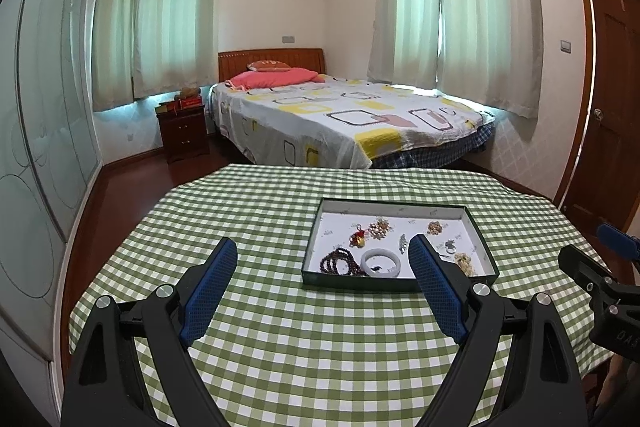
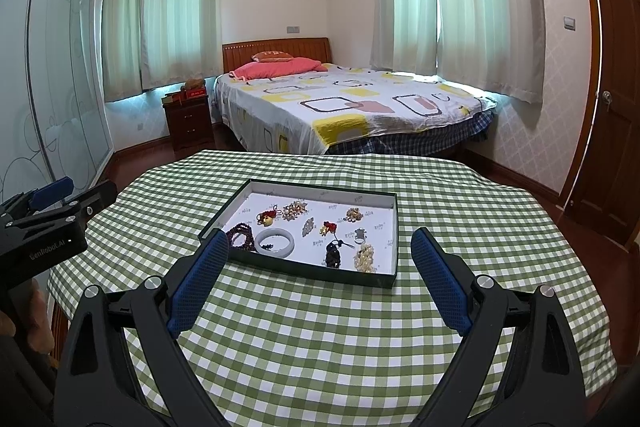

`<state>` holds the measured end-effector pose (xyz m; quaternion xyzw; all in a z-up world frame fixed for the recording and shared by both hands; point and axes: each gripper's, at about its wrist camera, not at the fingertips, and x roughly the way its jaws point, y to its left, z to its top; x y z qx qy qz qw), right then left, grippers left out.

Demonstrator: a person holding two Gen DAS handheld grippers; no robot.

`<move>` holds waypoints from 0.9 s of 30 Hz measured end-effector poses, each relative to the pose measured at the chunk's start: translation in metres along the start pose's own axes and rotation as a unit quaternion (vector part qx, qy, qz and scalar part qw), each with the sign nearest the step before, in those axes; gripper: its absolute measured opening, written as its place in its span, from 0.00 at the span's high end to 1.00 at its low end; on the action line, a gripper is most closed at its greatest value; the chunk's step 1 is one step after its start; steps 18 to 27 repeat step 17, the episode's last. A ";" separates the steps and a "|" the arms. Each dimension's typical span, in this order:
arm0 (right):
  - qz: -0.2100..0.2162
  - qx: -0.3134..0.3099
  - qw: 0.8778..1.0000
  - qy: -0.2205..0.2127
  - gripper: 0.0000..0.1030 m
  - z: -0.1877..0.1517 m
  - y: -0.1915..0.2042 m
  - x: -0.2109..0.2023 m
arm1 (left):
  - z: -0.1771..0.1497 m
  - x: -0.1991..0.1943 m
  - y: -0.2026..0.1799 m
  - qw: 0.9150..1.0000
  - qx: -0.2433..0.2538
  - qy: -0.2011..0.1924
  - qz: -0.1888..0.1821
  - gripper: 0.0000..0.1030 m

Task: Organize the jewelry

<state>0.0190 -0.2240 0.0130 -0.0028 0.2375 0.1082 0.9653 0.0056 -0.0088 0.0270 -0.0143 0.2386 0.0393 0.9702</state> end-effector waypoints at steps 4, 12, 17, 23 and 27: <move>0.001 0.001 1.000 0.004 0.12 -0.002 0.000 0.002 | -0.004 0.007 0.000 1.000 -0.007 0.015 0.001 0.18; 0.002 0.002 1.000 0.011 0.12 -0.003 -0.003 0.009 | -0.014 0.021 -0.001 0.999 -0.001 0.036 0.002 0.17; 0.000 0.011 1.000 0.024 0.12 -0.008 -0.011 0.021 | -0.020 0.043 0.009 0.998 -0.010 0.067 0.001 0.17; 0.000 0.011 1.000 0.024 0.12 -0.008 -0.011 0.021 | -0.020 0.043 0.009 0.998 -0.010 0.067 0.001 0.17; 0.000 0.011 1.000 0.024 0.12 -0.008 -0.011 0.021 | -0.020 0.043 0.009 0.998 -0.010 0.067 0.001 0.17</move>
